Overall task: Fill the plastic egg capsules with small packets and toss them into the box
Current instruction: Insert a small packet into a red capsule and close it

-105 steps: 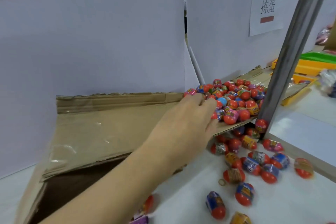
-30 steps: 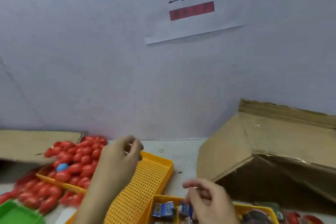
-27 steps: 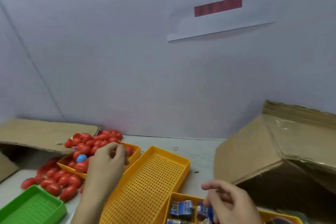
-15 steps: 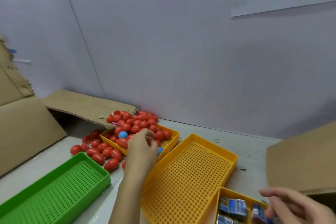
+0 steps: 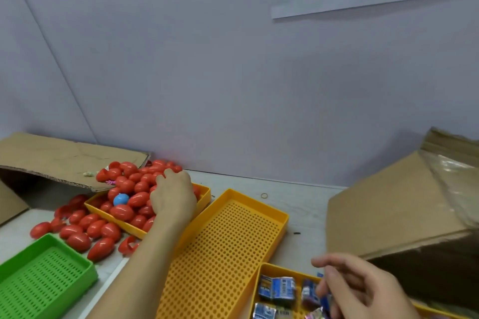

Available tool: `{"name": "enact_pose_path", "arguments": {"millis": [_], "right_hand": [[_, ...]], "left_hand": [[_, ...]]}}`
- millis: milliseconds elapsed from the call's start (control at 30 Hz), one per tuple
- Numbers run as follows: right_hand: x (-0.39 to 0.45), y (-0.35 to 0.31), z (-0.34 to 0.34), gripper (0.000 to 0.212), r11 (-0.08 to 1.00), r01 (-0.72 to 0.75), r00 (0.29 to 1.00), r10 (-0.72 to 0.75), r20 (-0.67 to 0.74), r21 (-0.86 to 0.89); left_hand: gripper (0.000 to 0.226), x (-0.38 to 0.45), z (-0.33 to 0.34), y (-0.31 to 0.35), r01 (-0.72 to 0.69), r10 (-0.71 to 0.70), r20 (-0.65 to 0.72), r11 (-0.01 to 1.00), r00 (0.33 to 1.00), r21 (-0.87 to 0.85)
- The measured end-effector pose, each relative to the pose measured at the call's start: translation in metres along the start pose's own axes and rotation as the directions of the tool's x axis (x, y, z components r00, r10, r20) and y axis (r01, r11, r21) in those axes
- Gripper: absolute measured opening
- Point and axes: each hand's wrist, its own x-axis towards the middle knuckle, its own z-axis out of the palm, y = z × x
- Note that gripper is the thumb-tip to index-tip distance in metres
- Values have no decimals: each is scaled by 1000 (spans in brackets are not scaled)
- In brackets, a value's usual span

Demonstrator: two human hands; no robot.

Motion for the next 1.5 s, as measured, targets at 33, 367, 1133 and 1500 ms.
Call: {"name": "enact_pose_path", "arguments": {"millis": [33, 367, 1133, 1500], "right_hand": [[-1, -1, -1, 20, 1000, 6, 1000, -6, -6, -3], [-8, 4, -9, 24, 993, 115, 992, -113, -47, 31], [-21, 3, -17, 20, 772, 198, 975, -90, 205, -603], [-23, 6, -20, 23, 897, 275, 961, -245, 130, -346]], "left_hand": [[26, -4, -4, 1, -19, 18, -28, 1000, 999, -13], [8, -94, -90, 80, -254, 316, -56, 634, 947, -731], [23, -158, -26, 82, 341, 257, 278, -245, 926, -908], [23, -165, -41, 79, 569, 473, 346, -494, 810, -657]]}}
